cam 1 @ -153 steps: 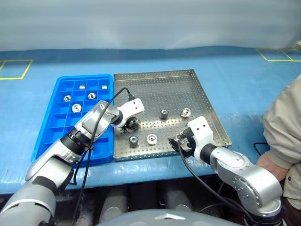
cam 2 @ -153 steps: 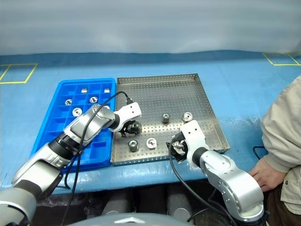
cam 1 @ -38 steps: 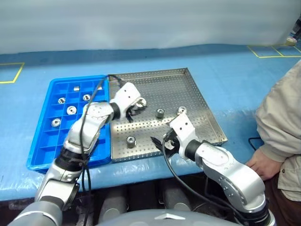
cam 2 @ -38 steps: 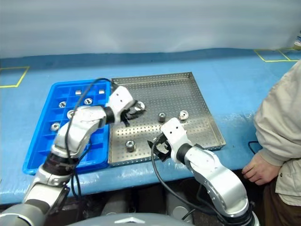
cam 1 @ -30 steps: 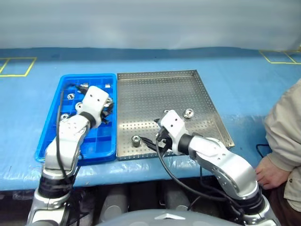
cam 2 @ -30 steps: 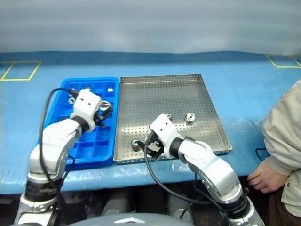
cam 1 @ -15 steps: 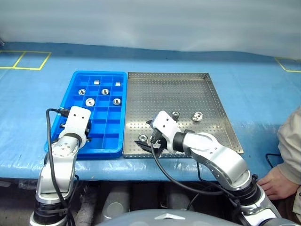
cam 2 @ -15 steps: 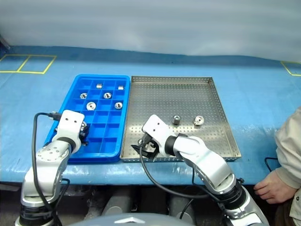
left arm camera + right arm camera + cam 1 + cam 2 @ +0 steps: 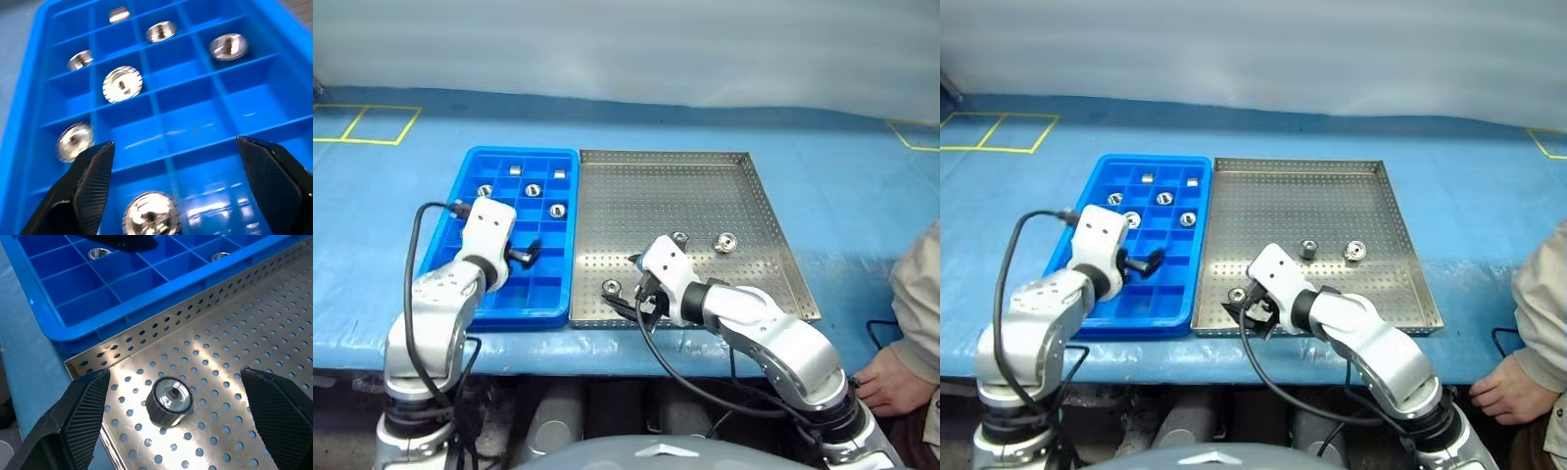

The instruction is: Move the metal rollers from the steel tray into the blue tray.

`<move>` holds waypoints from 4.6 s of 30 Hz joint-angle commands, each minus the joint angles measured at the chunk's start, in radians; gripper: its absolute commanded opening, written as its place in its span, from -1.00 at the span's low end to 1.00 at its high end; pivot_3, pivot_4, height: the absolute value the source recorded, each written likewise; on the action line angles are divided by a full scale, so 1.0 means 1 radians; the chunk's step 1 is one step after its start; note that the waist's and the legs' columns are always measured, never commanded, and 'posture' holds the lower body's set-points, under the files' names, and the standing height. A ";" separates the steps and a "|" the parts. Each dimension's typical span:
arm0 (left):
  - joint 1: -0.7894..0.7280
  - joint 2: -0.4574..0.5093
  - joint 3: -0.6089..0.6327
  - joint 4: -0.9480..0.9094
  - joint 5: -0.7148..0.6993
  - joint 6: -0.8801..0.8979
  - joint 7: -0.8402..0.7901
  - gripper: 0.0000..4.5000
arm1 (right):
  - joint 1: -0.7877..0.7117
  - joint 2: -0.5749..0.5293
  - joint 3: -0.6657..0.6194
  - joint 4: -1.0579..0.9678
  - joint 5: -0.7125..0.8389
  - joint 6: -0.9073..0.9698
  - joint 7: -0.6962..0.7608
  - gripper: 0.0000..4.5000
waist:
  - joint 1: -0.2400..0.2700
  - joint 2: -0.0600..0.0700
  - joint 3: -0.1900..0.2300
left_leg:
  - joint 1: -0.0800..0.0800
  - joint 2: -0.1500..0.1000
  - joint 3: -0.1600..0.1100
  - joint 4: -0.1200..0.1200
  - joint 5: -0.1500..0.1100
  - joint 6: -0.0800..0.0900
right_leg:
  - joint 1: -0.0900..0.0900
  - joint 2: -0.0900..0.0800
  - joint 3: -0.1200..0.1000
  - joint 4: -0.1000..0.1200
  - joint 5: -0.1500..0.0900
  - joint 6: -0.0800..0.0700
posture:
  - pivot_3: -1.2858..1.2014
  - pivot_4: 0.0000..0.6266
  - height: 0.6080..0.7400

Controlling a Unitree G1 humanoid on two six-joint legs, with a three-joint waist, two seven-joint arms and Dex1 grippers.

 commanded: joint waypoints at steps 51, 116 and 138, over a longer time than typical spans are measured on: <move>-0.495 0.193 -0.507 0.568 -0.196 -0.095 -0.538 -0.26 | 0.172 0.068 -0.079 -0.148 -0.037 0.016 -0.188 1.00 | -0.103 0.001 0.000 | 0.000 0.000 0.006 0.000 -0.001 0.002 | -0.003 0.003 0.009 0.001 0.000 0.002 | -0.05 -0.52 1.00; 0.290 -0.152 -0.322 -0.059 -0.138 -0.588 -0.043 0.93 | -0.113 0.444 -0.248 0.503 -0.290 -0.248 -0.487 1.00 | -0.029 0.003 0.001 | -0.002 -0.002 0.000 -0.001 -0.002 0.003 | 0.000 -0.006 -0.006 -0.001 -0.001 -0.003 | 0.10 -0.52 1.00; 0.335 -0.200 -0.213 -0.038 -0.118 -0.657 0.114 0.95 | -0.170 0.498 -0.203 0.449 -0.265 -0.191 -0.410 -0.25 | -0.039 0.009 0.004 | -0.001 -0.001 0.000 -0.001 -0.002 0.003 | 0.000 -0.004 -0.005 -0.001 -0.001 -0.001 | 0.17 -0.52 1.00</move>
